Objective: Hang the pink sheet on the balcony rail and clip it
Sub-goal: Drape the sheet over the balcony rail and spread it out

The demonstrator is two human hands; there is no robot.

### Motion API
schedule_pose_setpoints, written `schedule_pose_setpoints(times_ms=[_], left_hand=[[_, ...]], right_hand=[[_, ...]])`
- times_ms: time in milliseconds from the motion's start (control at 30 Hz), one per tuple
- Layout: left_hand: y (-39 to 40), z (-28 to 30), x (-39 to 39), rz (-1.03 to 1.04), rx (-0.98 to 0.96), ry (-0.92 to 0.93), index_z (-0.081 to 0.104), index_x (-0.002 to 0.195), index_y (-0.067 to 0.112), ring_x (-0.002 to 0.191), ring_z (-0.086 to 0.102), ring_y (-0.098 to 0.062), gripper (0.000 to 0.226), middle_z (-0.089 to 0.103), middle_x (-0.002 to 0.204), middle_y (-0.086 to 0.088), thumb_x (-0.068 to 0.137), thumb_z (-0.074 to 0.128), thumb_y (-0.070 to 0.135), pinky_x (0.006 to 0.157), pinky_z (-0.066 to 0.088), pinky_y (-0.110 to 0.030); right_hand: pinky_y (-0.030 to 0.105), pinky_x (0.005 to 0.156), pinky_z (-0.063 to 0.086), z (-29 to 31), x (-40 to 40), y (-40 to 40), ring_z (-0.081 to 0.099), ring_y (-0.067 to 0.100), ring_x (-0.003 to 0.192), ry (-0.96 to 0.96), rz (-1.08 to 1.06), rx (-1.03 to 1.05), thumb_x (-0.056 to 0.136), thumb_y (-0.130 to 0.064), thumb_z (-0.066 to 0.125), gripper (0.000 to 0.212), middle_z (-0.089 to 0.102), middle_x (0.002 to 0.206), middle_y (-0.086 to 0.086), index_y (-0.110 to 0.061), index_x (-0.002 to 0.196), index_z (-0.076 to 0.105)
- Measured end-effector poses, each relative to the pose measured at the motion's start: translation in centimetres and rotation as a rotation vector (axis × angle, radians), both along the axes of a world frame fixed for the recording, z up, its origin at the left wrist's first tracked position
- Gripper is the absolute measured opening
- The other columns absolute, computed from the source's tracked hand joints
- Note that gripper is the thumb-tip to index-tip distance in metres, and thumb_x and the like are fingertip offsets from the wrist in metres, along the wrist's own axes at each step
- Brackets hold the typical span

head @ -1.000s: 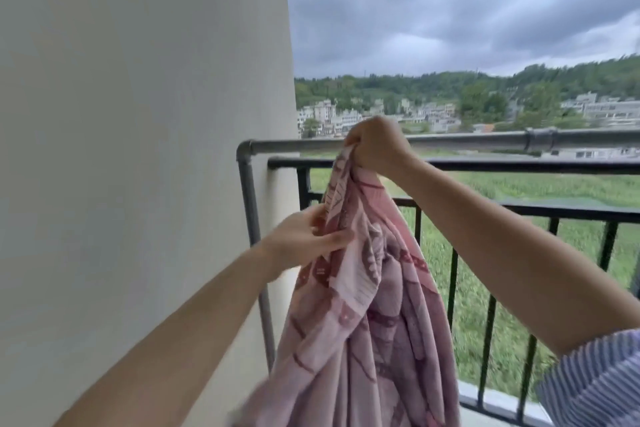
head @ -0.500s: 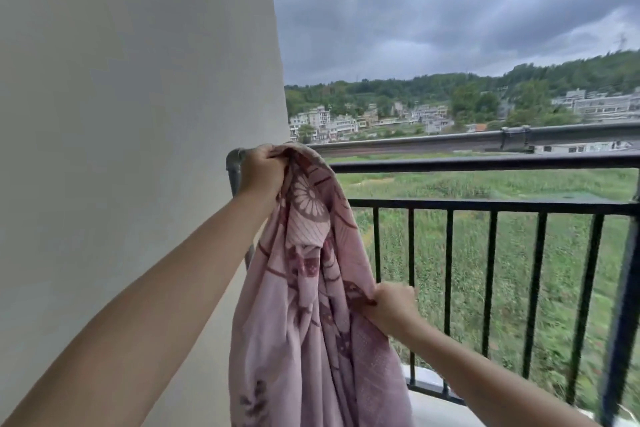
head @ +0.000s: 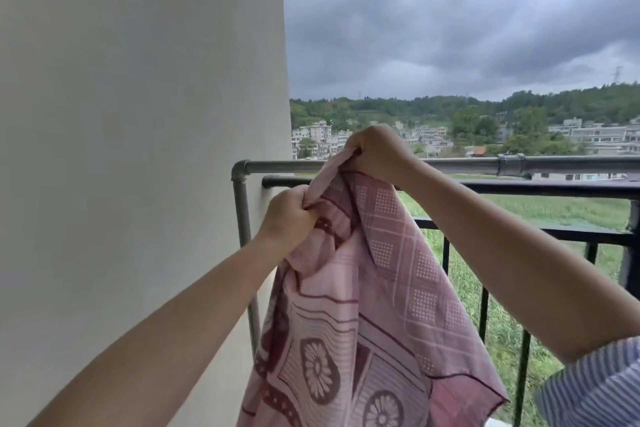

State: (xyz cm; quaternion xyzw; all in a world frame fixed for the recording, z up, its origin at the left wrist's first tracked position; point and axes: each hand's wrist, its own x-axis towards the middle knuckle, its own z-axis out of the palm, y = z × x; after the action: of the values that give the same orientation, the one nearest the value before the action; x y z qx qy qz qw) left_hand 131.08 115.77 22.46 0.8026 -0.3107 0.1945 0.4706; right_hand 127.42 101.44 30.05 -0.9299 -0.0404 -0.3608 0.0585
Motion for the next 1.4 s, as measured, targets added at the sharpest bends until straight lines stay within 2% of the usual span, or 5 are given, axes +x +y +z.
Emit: schedule_pose_setpoints(times_ms=[333,533,867,1167,1400], left_hand=[[0.1,-0.6,4.4,-0.02,-0.662,0.867,0.061,0.09,-0.003,0.082,0.058,-0.025,0.016,0.06,0.101,-0.017,0.088,0.047,0.002,0.075,0.048,-0.03],[0.9,1.0,1.6,-0.289,-0.39,0.859,0.063,0.048,0.004,0.041,0.062,-0.017,0.047,0.063,0.045,-0.009,0.088,0.039,0.001,0.047,0.054,-0.02],[7.5,0.4,0.5,-0.216,-0.528,0.874,0.055,0.067,0.004,0.039,0.062,-0.016,0.027,0.064,0.042,-0.007,0.083,0.034,-0.001,0.048,0.055,-0.02],[10.1,-3.5,2.1,-0.185,-0.812,0.712,0.067,0.065,0.008,0.055,0.064,-0.017,0.036,0.067,0.05,-0.003,0.086,0.04,-0.001,0.061,0.053,-0.022],[12.7,-2.3,3.3,0.319,0.599,0.476,0.067,0.088,0.012,0.096,0.054,-0.025,0.02,0.063,0.113,-0.016,0.081,0.048,0.014,0.074,0.039,-0.027]], right_hand=[[0.015,0.077,0.049,-19.1,-3.1,-3.2,0.055,-0.001,0.075,0.279,0.384,0.117,0.082,-0.036,0.049,0.031,0.063,0.089,-0.004,-0.019,0.101,0.066],[0.038,0.075,0.056,-18.6,0.3,-5.1,0.057,0.021,0.071,0.566,-0.138,0.101,0.09,-0.034,0.046,0.033,0.065,0.087,0.009,-0.005,0.102,0.057],[0.043,0.097,0.046,-12.2,5.2,2.3,0.051,0.032,0.116,0.667,0.483,0.908,0.092,-0.008,0.044,0.068,0.04,0.138,0.015,-0.023,0.143,0.002],[0.021,0.076,0.05,-25.0,0.7,6.1,0.059,0.013,0.074,1.008,0.333,0.69,0.081,-0.027,0.059,0.015,0.063,0.083,0.003,-0.013,0.08,0.062],[0.013,0.046,0.042,-18.0,1.9,1.3,0.045,0.005,0.051,0.753,0.086,0.222,0.086,-0.022,0.055,0.015,0.048,0.059,-0.005,-0.014,0.073,0.059]])
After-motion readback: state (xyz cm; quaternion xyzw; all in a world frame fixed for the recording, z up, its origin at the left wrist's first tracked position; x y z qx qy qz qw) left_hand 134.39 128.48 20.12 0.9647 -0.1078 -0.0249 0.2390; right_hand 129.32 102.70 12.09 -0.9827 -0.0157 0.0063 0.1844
